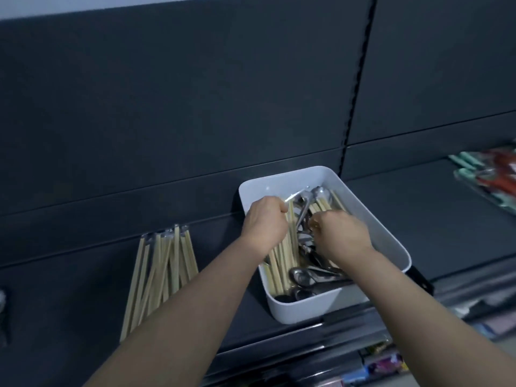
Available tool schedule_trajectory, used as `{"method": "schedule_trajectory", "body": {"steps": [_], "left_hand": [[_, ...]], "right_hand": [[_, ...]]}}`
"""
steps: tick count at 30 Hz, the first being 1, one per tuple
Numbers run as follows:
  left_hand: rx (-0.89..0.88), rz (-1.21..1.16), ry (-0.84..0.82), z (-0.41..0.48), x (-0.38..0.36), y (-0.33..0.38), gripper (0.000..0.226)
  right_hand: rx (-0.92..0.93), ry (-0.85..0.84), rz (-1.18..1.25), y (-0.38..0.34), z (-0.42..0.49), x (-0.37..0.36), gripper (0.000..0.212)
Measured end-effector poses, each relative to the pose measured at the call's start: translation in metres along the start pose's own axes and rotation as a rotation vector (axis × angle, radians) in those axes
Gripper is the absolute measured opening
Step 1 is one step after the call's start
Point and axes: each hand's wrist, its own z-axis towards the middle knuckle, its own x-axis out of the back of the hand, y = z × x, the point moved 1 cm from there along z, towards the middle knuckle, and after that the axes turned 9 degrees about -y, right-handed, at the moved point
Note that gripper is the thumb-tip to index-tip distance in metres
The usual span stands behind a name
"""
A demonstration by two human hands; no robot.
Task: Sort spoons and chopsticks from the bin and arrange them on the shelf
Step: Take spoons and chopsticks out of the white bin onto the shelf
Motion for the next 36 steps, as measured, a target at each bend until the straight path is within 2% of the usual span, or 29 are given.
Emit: {"method": "schedule_trajectory", "body": {"steps": [2, 5, 8, 14, 19, 23, 26, 28, 31, 36], "left_hand": [[0.096, 0.128, -0.094, 0.006, -0.013, 0.010, 0.033], [0.221, 0.285, -0.175, 0.012, -0.027, 0.013, 0.014], [0.285, 0.363, -0.161, 0.021, -0.039, 0.009, 0.022], [0.366, 0.224, -0.100, 0.027, -0.033, 0.010, 0.024], [0.324, 0.078, -0.029, 0.019, -0.023, 0.008, 0.037], [0.309, 0.082, 0.031, 0.018, -0.019, 0.005, 0.036], [0.277, 0.047, 0.076, 0.015, -0.017, 0.004, 0.030], [0.266, -0.025, 0.101, 0.013, -0.017, 0.005, 0.015], [0.253, -0.139, 0.173, 0.014, -0.016, 0.006, 0.003], [0.183, -0.311, 0.326, 0.010, 0.004, 0.004, 0.030]], "right_hand": [[-0.019, -0.011, 0.014, 0.021, 0.004, -0.001, 0.025], [-0.010, -0.023, 0.030, 0.044, 0.010, -0.004, 0.031], [0.026, -0.027, 0.052, 0.053, 0.017, -0.006, 0.034], [0.096, -0.109, 0.114, 0.042, 0.039, -0.006, 0.028], [0.084, -0.223, 0.171, 0.008, 0.065, -0.012, 0.020], [0.043, -0.263, 0.233, -0.007, 0.071, -0.034, 0.037], [0.036, -0.252, 0.313, -0.007, 0.072, -0.039, 0.038], [0.025, -0.227, 0.426, 0.000, 0.074, -0.034, 0.031], [0.063, -0.098, 0.568, 0.008, 0.073, -0.018, 0.024], [0.138, 0.197, 0.703, -0.008, 0.070, 0.033, 0.021]]}}
